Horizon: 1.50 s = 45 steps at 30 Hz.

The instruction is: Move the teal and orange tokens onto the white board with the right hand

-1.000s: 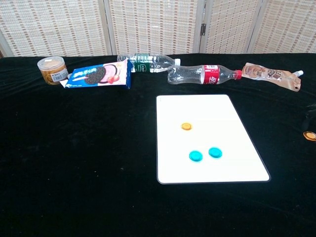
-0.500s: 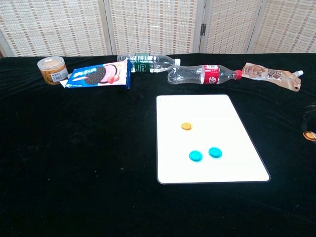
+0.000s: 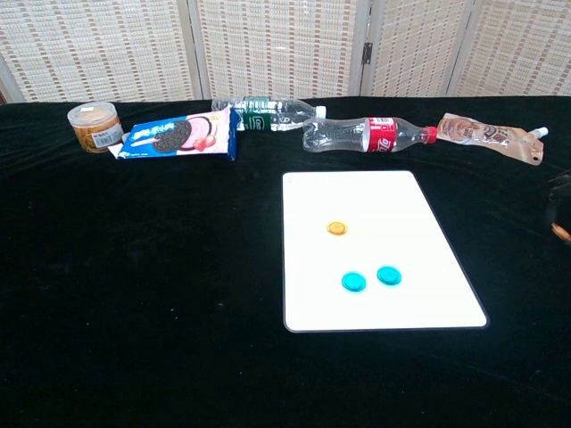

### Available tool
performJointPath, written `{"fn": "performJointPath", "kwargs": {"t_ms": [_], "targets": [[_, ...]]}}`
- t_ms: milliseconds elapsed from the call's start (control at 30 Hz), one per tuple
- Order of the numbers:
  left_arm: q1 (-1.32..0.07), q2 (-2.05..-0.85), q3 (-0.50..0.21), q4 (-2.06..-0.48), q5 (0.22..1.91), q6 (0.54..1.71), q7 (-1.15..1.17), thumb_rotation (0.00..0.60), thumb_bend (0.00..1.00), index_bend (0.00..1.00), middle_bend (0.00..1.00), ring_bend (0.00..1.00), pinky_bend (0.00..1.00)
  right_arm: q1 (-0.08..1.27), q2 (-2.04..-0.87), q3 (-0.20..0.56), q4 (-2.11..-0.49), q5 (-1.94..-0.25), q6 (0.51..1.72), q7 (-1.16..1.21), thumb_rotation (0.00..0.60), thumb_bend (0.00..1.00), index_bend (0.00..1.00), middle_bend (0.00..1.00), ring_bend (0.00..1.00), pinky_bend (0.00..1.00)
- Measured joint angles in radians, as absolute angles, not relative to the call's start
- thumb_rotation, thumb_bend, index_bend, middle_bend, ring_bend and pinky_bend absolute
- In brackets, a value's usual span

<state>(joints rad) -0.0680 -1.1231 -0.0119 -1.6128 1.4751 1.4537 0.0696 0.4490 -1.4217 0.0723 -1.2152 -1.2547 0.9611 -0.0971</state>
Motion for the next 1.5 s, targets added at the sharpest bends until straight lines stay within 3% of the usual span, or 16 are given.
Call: {"fn": "performJointPath", "kwargs": {"t_ms": [300, 633, 1000, 1500], "targets": [[-0.067, -1.117, -0.013, -1.619, 1.477, 1.457, 0.071, 0.6, 0.12, 0.0, 0.0, 0.0, 0.0, 0.498, -1.376, 0.1, -1.349, -1.275, 0.956, -0.163, 0.6, 0.44, 0.49, 0.21, 0.05, 0.0], [-0.061, -1.116, -0.011, -1.615, 1.476, 1.464, 0.062, 0.6, 0.12, 0.0, 0.0, 0.0, 0.0, 0.641, -1.403, 0.147, -1.468, -1.23, 0.857, -0.369, 0.6, 0.44, 0.49, 0.2, 0.06, 0.0], [-0.05, -1.124, -0.008, -1.582, 1.465, 1.462, 0.03, 0.6, 0.12, 0.0, 0.0, 0.0, 0.0, 0.804, -1.548, 0.175, -1.445, -1.055, 0.785, -0.592, 0.6, 0.44, 0.49, 0.19, 0.05, 0.0], [-0.054, -1.135, -0.009, -1.563, 1.465, 1.451, 0.017, 0.6, 0.12, 0.0, 0.0, 0.0, 0.0, 0.856, -1.591, 0.136, -1.405, -0.965, 0.809, -0.654, 0.6, 0.44, 0.46, 0.18, 0.05, 0.0]]}}
